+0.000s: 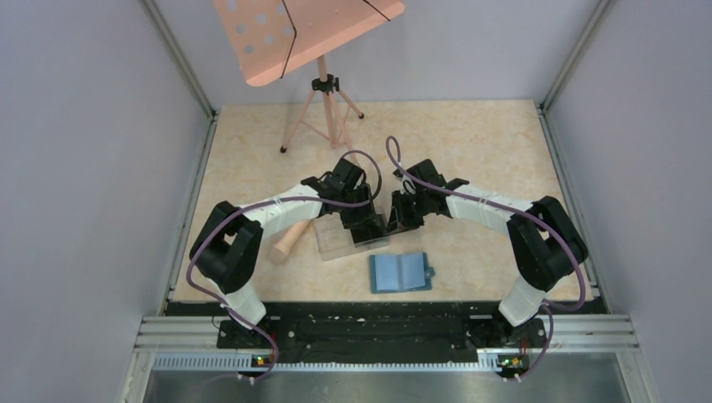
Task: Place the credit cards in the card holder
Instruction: Pick up the credit card from the storage box.
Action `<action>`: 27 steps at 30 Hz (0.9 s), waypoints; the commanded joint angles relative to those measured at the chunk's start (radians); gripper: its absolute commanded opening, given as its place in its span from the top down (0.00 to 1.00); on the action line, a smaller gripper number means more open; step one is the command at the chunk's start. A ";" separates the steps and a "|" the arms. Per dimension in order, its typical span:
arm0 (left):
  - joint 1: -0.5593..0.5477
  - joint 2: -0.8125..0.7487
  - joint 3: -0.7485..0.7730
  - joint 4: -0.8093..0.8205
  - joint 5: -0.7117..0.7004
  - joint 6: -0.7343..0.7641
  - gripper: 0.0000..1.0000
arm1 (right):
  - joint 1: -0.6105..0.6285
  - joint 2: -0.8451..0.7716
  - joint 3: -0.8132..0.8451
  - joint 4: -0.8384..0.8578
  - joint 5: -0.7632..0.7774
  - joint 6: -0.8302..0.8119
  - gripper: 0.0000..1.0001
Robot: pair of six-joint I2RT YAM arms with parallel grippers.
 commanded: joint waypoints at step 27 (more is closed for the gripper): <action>-0.001 0.089 0.039 0.099 0.097 -0.021 0.80 | 0.007 -0.052 0.061 0.016 -0.063 0.022 0.93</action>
